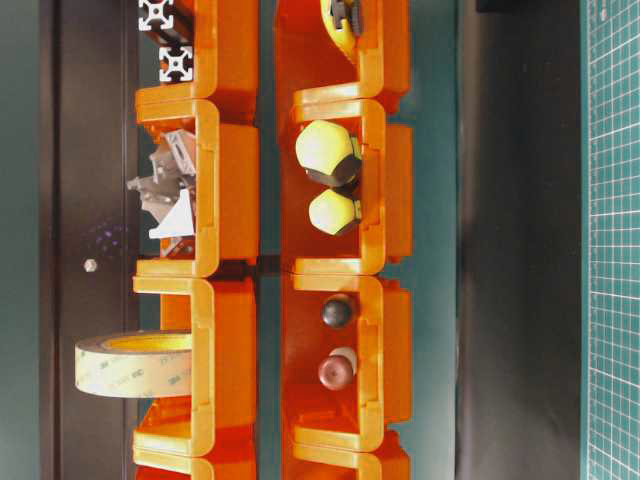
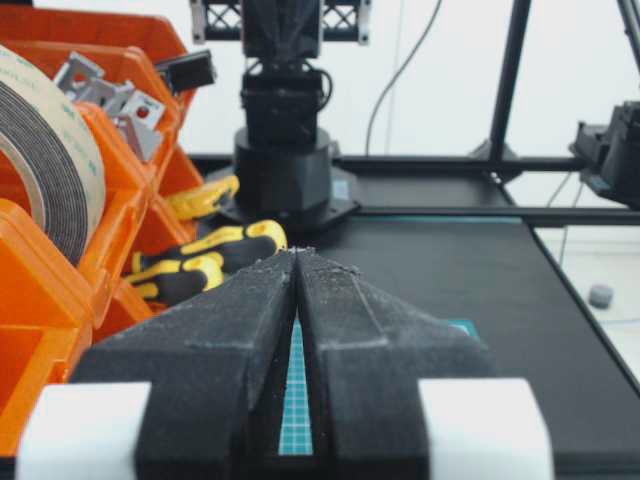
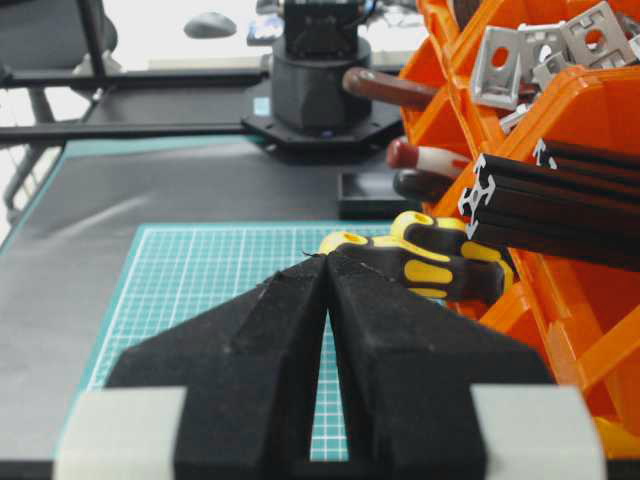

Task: Pick scraper from container rack with left arm.
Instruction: 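Move the left gripper toward the wooden-handled scraper at the rack's left end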

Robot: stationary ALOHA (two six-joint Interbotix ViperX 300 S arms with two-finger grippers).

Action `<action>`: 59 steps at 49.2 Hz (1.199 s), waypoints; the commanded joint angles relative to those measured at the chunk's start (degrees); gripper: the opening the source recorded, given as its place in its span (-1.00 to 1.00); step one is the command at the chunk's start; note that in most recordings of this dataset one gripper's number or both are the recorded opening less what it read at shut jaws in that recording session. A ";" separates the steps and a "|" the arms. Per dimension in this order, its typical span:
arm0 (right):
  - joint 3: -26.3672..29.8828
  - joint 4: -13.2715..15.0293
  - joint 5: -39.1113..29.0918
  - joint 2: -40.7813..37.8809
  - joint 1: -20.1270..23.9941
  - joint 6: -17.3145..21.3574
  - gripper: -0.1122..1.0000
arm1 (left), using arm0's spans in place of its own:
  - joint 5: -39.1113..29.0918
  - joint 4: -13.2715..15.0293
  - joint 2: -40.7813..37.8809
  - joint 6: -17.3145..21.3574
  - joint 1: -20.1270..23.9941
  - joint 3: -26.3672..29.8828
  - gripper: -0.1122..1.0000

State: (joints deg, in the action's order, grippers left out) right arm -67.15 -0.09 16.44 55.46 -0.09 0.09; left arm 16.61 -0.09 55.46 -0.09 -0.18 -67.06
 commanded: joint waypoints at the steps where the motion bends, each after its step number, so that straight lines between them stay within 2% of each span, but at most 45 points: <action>1: 0.79 -0.18 1.05 -0.70 0.26 0.44 -0.76 | -2.29 -2.55 -1.58 -1.14 -0.97 3.25 -0.69; 4: 1.05 -0.97 1.23 -0.53 0.26 0.70 -0.65 | -6.77 -2.64 -2.37 -1.41 -1.41 5.71 -0.65; 5: 1.05 -1.23 1.41 -0.44 0.26 0.88 -0.63 | -8.17 -2.64 -2.64 -1.32 -1.58 6.50 -0.69; 7: 1.14 -1.67 1.49 -0.18 0.26 1.23 -0.74 | -11.51 -2.64 -2.81 -0.88 -1.93 8.09 -0.79; 9: 1.32 -1.93 1.58 0.09 0.26 1.76 -0.80 | -15.12 -2.72 -2.99 -0.53 -2.20 9.67 -0.80; 16: 1.67 -1.93 0.97 1.32 0.26 3.16 -0.80 | -28.65 -3.16 -3.52 1.05 -3.78 15.82 -0.80; 27: 1.93 -2.11 0.00 1.93 0.18 3.52 -0.80 | -52.91 -3.34 -7.03 7.56 -8.17 27.77 -0.80; 33: 2.02 -2.20 -0.09 2.02 0.26 3.69 -0.80 | -65.39 -5.54 -12.39 8.09 -11.78 34.37 -0.80; 37: 2.02 -2.81 -0.09 2.11 0.26 4.13 -0.80 | -71.54 -9.84 -16.96 7.38 -14.50 36.65 -0.80; 41: 2.02 -2.90 -0.35 2.02 0.26 5.71 -0.80 | -73.39 -17.14 -20.65 4.48 -17.58 37.53 -0.80; 47: 2.02 -2.99 -1.76 2.02 0.26 7.56 -0.80 | -78.49 -32.26 -23.91 -6.77 -21.71 38.85 -0.80; 50: 2.02 -2.99 -2.55 2.11 0.26 7.82 -0.80 | -82.44 -38.06 -24.35 -13.01 -23.99 38.94 -0.80; 54: 2.02 -2.99 -2.81 2.20 0.26 7.82 -0.80 | -86.92 -42.63 -24.79 -20.57 -27.60 38.14 -0.80; 59: 2.02 -2.90 -2.90 2.29 0.26 7.82 -0.80 | -92.02 -45.09 -26.54 -27.77 -31.55 36.74 -0.80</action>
State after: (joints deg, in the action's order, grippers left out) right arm -67.06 -2.90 13.62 58.01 0.09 7.82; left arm -71.54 -42.36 29.97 -23.29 -28.65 -30.23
